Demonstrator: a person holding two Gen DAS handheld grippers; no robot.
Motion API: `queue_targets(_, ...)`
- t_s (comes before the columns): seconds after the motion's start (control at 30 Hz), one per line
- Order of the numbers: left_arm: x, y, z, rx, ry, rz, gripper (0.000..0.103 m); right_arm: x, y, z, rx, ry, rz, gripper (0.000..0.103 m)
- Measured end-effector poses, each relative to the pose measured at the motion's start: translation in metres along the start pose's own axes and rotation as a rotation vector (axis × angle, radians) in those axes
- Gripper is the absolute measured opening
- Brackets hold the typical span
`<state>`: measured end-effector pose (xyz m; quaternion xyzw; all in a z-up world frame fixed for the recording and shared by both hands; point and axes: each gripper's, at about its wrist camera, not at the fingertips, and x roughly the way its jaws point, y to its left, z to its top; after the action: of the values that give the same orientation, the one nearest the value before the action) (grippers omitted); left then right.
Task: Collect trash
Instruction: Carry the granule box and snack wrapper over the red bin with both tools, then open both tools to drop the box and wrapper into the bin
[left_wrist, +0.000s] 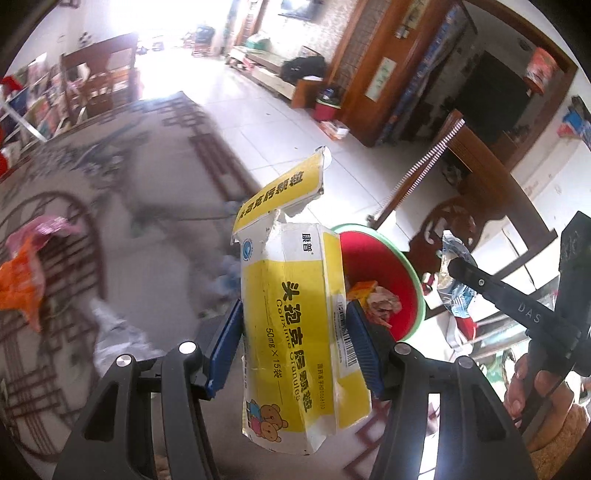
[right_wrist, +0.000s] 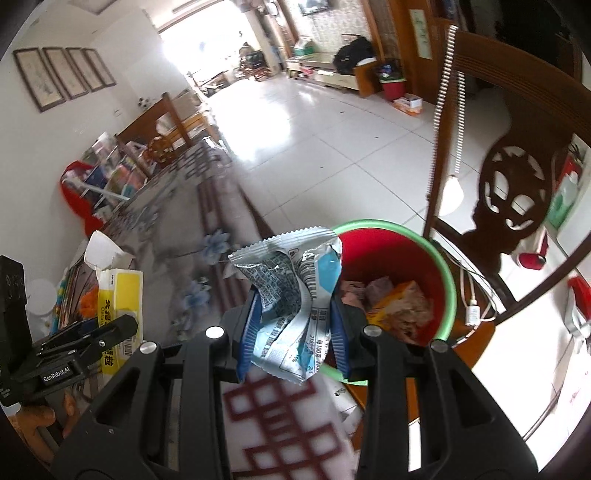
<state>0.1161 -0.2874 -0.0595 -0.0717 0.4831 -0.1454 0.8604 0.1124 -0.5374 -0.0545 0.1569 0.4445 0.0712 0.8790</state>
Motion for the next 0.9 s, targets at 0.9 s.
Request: queue_targets(0.9, 0.088, -0.091, 0.074, 0.162, 0.083, -0.117, 0.079, 0.025, -0.064, 0.031, 0.120, 0.003, -0.081, 0.041)
